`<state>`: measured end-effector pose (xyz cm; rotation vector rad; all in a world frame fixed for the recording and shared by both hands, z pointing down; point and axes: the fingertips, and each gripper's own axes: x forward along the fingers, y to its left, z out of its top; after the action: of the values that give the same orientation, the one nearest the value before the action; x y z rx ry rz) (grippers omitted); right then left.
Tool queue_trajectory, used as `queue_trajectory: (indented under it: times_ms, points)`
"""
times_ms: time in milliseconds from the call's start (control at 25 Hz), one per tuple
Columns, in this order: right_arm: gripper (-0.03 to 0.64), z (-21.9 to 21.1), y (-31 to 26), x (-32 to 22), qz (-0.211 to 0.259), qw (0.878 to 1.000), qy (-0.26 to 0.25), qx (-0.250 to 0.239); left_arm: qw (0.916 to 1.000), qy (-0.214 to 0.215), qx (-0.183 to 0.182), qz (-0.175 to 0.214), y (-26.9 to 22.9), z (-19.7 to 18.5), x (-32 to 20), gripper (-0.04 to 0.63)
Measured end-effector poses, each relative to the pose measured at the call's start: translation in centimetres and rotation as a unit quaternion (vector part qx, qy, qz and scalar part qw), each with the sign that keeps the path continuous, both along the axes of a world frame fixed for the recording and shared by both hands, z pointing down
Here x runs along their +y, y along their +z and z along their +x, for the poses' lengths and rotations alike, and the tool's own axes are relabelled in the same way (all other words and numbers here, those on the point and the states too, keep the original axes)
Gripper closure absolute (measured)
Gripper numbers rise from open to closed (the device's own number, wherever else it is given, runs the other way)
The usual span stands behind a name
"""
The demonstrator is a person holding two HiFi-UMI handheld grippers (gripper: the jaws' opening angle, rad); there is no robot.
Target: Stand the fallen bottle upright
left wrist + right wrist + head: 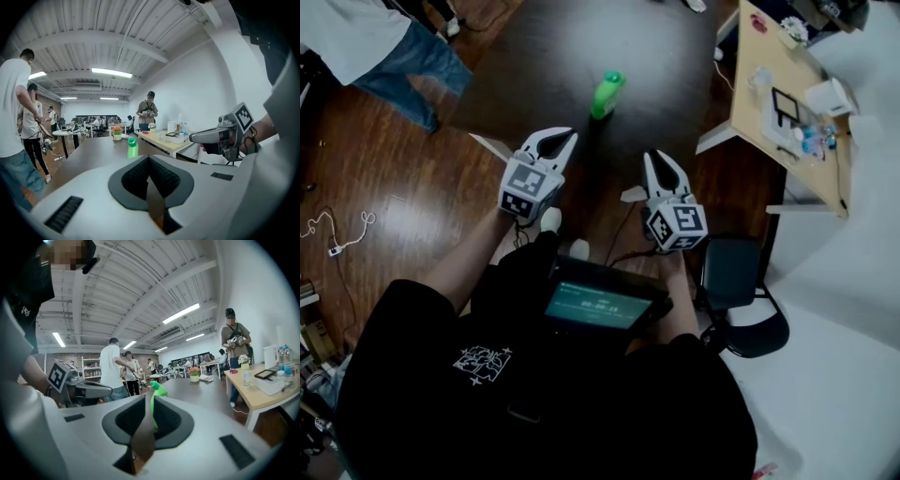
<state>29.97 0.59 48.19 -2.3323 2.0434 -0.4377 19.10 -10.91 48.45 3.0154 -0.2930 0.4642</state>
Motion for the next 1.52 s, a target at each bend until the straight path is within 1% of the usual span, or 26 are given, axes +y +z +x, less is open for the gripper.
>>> queue_trajectory:
  times_ms: [80, 120, 240, 360, 480, 640, 760, 880, 1040, 1200, 1320, 1400, 1520]
  points:
    - [0.555, 0.0, -0.6, -0.3, 0.007, 1.000, 0.000, 0.004, 1.0000, -0.001, 0.008, -0.002, -0.5, 0.6, -0.2, 0.593]
    - [0.575, 0.0, -0.8, -0.4, 0.011, 1.000, -0.001, 0.004, 0.9999, -0.001, 0.011, 0.000, -0.7, 0.8, -0.2, 0.592]
    - [0.588, -0.4, -1.7, 0.4, 0.026, 1.000, -0.001, 0.004, 0.9998, 0.001, 0.017, 0.011, -1.7, 0.8, 0.7, 0.594]
    - [0.601, -1.7, -2.7, 2.4, 0.035, 0.999, -0.005, 0.011, 0.9996, -0.001, 0.017, 0.021, -2.5, -0.5, 2.7, 0.594]
    - [0.601, -3.0, -3.2, 3.2, 0.036, 0.999, -0.017, 0.016, 0.9996, -0.006, 0.018, 0.022, -2.8, -1.6, 3.6, 0.594]
    - [0.603, -4.6, -3.7, 4.4, 0.048, 0.999, -0.015, 0.017, 0.9990, -0.006, 0.038, 0.023, -4.2, -3.1, 4.4, 0.594]
    - [0.605, -6.2, -4.2, 5.2, 0.055, 0.998, -0.012, 0.025, 0.9984, 0.001, 0.052, 0.023, -5.0, -4.5, 4.9, 0.594]
    - [0.606, -8.2, -4.6, 6.1, 0.056, 0.998, 0.000, 0.023, 0.9981, 0.010, 0.058, 0.021, -5.0, -6.5, 5.5, 0.594]
    - [0.606, -11.6, -4.8, 7.6, 0.052, 0.998, 0.017, 0.029, 0.9975, 0.023, 0.062, 0.024, -5.3, -10.3, 6.5, 0.592]
    - [0.606, -16.4, -5.3, 8.5, 0.053, 0.998, 0.022, 0.029, 0.9967, 0.034, 0.072, 0.018, -6.5, -14.6, 7.3, 0.592]
    - [0.606, -19.8, -5.7, 9.0, 0.057, 0.997, 0.023, 0.034, 0.9959, 0.039, 0.078, 0.023, -7.0, -17.2, 7.9, 0.592]
    - [0.606, -21.2, -6.4, 10.2, 0.065, 0.997, 0.028, 0.034, 0.9956, 0.042, 0.079, 0.028, -7.5, -18.5, 9.1, 0.592]
    - [0.606, -22.1, -7.1, 12.4, 0.072, 0.996, 0.034, 0.026, 0.9951, 0.047, 0.082, 0.031, -8.2, -19.7, 11.8, 0.593]
